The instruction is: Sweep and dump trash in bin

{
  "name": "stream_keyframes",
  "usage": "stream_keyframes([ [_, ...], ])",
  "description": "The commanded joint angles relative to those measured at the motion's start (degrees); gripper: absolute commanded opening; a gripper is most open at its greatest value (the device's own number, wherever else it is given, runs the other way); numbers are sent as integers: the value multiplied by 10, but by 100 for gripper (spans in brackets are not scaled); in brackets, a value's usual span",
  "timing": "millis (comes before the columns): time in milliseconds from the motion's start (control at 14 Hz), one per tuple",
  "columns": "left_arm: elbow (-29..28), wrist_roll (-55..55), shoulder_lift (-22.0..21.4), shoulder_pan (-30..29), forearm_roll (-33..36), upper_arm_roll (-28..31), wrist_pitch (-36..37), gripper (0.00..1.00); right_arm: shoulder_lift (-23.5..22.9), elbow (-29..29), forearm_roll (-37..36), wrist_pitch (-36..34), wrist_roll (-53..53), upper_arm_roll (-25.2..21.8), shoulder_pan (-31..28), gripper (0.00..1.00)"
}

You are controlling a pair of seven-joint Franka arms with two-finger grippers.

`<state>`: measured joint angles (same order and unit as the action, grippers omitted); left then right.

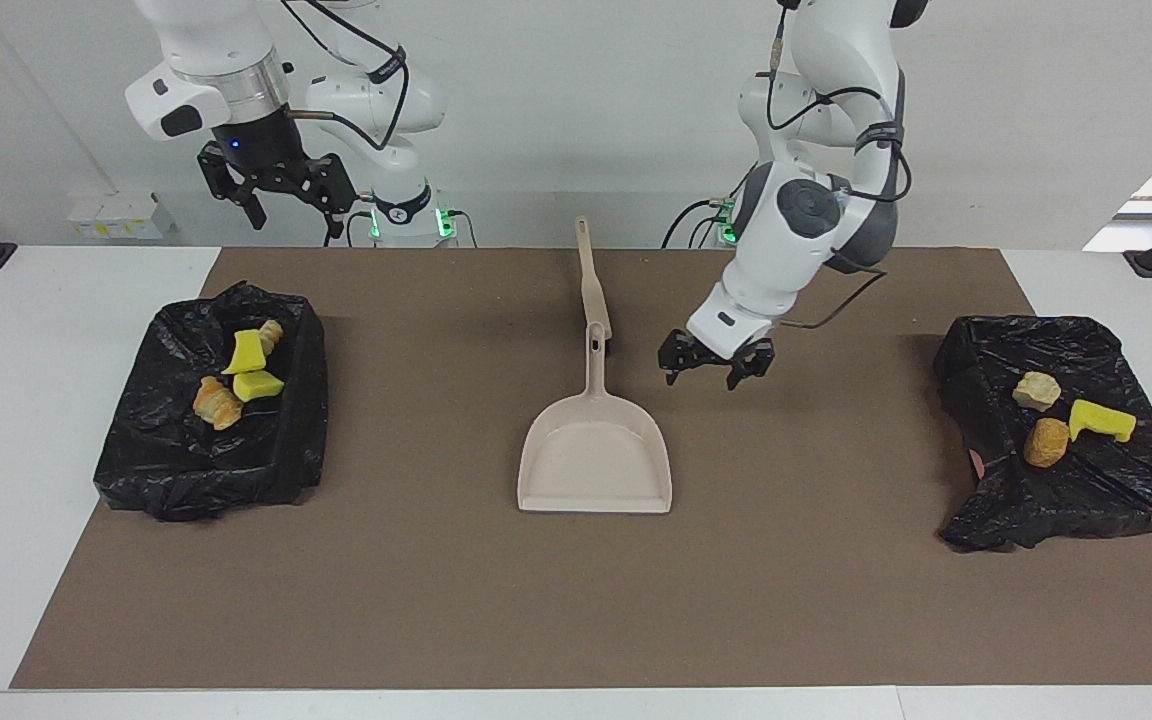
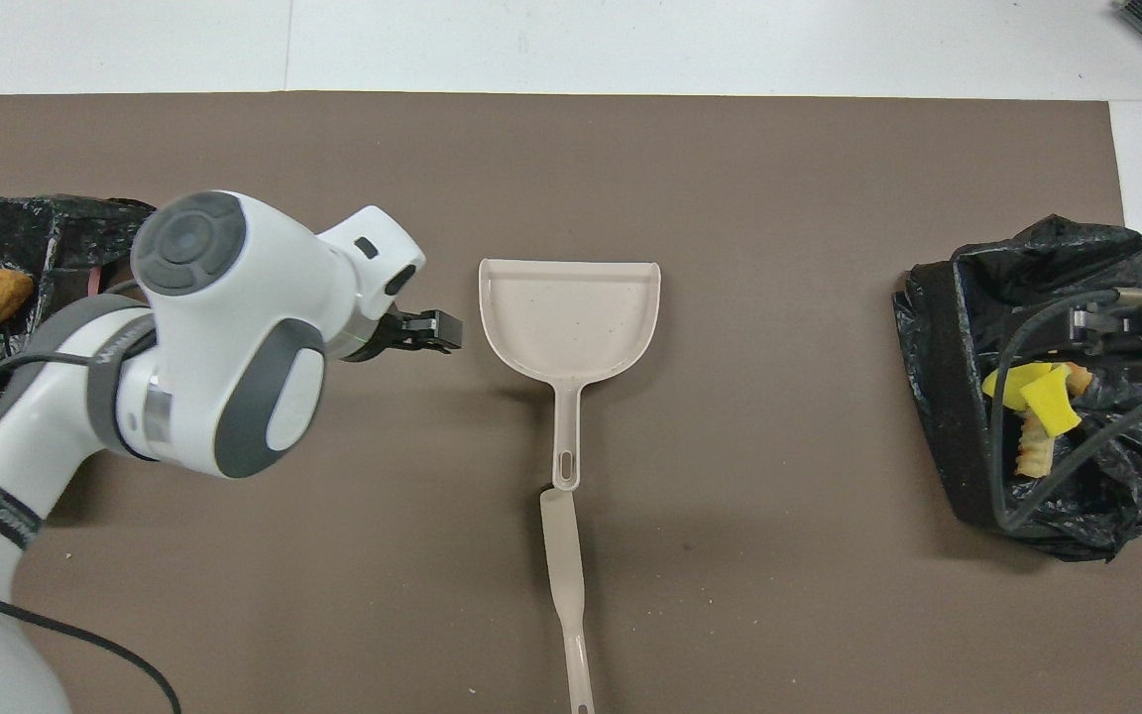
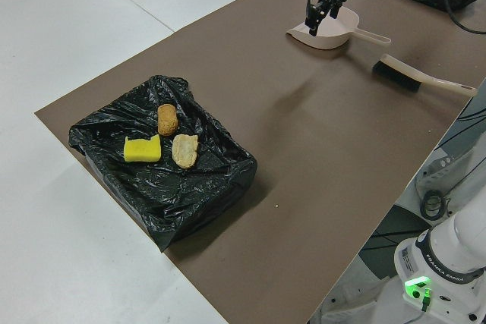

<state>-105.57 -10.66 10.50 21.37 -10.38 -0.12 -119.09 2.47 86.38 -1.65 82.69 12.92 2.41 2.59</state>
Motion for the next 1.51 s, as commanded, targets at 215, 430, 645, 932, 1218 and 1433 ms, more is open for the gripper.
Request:
stream_keyframes([
  [215,35,120,-51,-109,54,-1,83,100,3,4,4,-7,-14,0,-7,100],
  [430,70,146,-63,-156,79,-1,153,100,3,4,4,-7,-14,1,-7,100],
  [645,77,144,-90,-190,81,7,201,100,3,4,4,-7,-14,0,-7,100],
  [932,93,138,-126,-199,80,36,277,100,3,4,4,-7,-14,0,-7,100],
  [1218,121,148,-126,-198,81,35,328,100,3,4,4,-7,-14,0,-7,100],
  [1433,134,163,-126,-194,105,35,354,100,3,4,4,-7,-14,0,-7,100],
])
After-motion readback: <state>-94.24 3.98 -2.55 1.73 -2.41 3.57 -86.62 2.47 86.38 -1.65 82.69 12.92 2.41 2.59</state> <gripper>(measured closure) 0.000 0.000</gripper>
